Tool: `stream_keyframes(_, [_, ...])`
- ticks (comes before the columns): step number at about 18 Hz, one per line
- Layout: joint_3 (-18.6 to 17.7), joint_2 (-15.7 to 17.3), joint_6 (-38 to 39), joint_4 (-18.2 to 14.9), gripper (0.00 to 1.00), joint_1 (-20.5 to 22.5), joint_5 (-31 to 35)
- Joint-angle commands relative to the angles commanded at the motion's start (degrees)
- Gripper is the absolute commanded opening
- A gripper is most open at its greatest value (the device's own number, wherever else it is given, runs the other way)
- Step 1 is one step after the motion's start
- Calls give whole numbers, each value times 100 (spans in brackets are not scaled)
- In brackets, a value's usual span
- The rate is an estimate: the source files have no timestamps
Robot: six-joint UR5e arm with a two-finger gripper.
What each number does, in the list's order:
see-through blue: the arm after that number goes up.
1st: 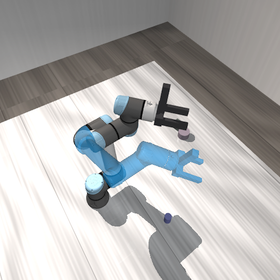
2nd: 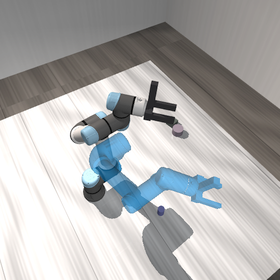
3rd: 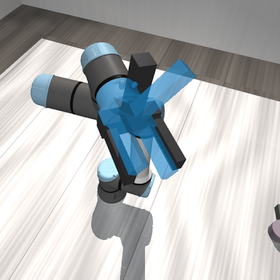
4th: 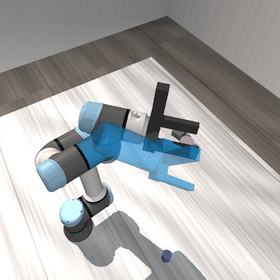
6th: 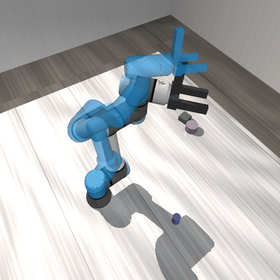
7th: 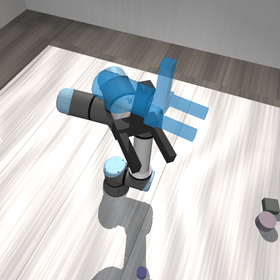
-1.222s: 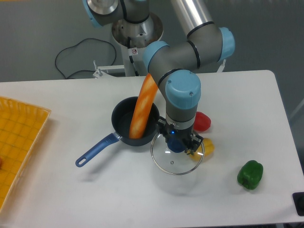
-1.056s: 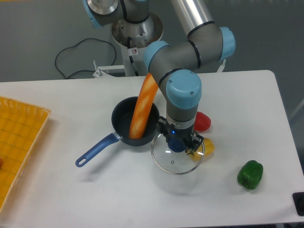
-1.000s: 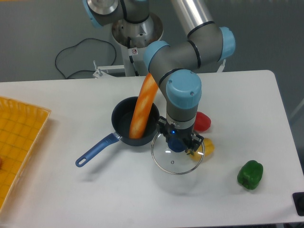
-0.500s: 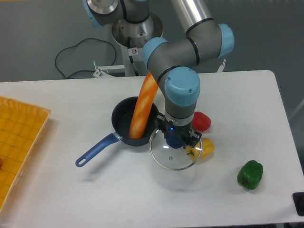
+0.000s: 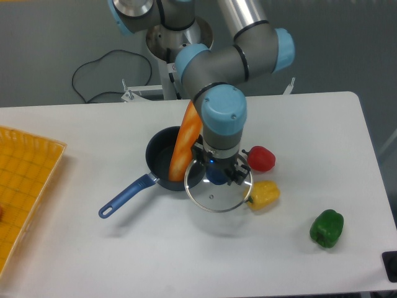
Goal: Close the pot lid
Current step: 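Carry the glass lid over the blue saucepan, tilting it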
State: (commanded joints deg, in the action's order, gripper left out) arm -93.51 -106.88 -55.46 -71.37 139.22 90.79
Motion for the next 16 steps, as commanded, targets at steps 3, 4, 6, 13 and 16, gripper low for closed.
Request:
stream_keyframes(3, [-9,150,0,-289,41,-79,0])
stream_keyframes(4, [-26,185,0,-351,41,-88,0])
stream_keyframes(6, [-27,238,18,-474,41,-123,0])
stream_keyframes(13, [-149,387,254,-782,41,-501,404])
stream_keyframes(16, [-281,466,282,-809,41,-589,579])
